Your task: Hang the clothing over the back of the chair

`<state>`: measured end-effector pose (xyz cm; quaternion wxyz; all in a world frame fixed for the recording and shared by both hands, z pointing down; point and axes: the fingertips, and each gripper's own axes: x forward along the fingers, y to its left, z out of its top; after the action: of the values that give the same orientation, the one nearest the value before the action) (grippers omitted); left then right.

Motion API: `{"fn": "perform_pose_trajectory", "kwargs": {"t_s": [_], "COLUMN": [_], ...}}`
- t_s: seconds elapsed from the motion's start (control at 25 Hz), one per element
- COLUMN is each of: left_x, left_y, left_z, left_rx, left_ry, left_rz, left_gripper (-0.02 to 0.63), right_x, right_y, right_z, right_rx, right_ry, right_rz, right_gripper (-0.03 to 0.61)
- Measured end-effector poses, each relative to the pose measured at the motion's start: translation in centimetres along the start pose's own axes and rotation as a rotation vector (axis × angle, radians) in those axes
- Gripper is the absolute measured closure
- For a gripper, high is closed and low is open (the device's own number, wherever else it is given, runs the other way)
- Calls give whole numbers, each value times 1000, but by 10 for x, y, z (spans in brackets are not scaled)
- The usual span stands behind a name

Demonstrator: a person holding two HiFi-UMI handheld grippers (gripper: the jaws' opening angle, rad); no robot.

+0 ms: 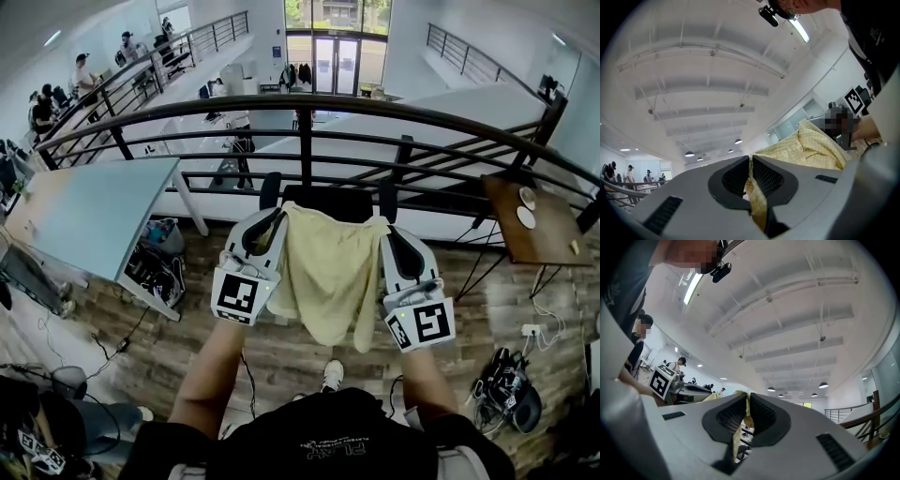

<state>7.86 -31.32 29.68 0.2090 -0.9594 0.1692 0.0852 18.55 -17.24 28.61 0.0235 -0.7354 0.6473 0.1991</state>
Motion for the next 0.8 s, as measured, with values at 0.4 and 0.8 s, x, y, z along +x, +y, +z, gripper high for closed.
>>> {"fn": "perform_pose_trajectory", "kwargs": {"t_s": [0.4,0.8], "left_x": [30,66], "left_y": [24,44], "left_z": [0,13], "left_rx": [-36,74], "left_ry": [15,11], "left_rz": [-12,-41], "left_gripper": [578,578], "right_x": [37,69], "right_y": [-31,-54], "right_z": [1,6], "right_rx": [-22,-68], "right_ry": [6,-6], "right_rz": [36,97], "right_gripper": [546,546]}}
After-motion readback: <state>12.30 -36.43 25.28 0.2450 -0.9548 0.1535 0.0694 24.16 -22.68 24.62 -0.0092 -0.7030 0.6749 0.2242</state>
